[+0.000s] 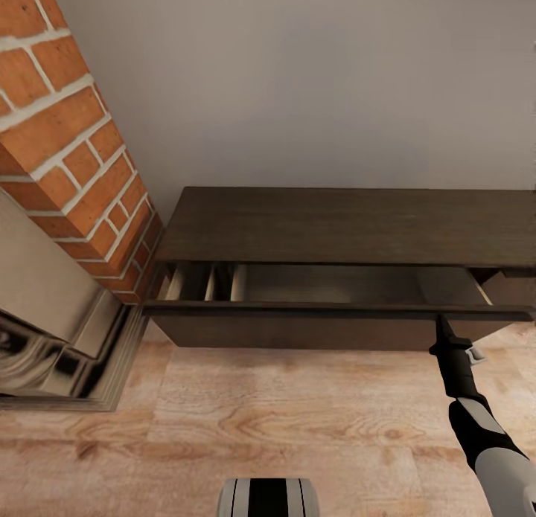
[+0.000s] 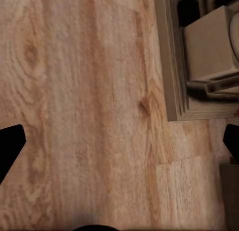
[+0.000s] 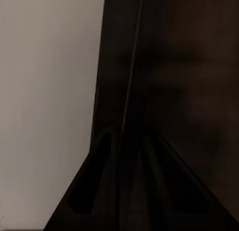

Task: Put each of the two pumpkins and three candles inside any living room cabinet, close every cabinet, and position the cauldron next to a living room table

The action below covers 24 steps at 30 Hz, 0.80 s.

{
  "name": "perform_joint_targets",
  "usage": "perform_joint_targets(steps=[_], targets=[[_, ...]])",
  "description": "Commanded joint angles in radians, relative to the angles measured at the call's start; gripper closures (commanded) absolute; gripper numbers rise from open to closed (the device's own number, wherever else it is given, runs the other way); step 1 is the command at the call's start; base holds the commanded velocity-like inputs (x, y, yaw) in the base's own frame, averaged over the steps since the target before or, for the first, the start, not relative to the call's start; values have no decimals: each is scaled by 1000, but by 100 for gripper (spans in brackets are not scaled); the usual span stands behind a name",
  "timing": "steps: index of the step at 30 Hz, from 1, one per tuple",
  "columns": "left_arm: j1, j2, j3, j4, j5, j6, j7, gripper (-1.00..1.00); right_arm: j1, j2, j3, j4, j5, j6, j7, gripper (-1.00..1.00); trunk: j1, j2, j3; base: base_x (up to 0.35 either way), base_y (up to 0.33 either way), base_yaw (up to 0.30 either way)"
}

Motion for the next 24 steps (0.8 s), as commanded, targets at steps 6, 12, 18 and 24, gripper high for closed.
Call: perform_joint_targets(steps=[6, 12, 18, 24], targets=[[0, -1, 0, -1, 6, 8, 1, -100, -1, 0, 1, 1, -11, 15, 9, 100, 0, 0, -1, -71, 0, 0], [0, -1, 1, -1, 6, 8, 0, -100, -1, 1, 1, 1, -11, 15, 8, 100, 0, 0, -1, -62, 0, 0], [0, 0, 1, -1, 6, 8, 0, -100, -1, 1, 1, 1, -11, 15, 8, 100, 0, 0, -1, -159, 0, 0], [0, -1, 0, -1, 6, 8, 1, -100, -1, 1, 1, 1, -11, 15, 7, 100, 0, 0, -1, -34, 0, 0]])
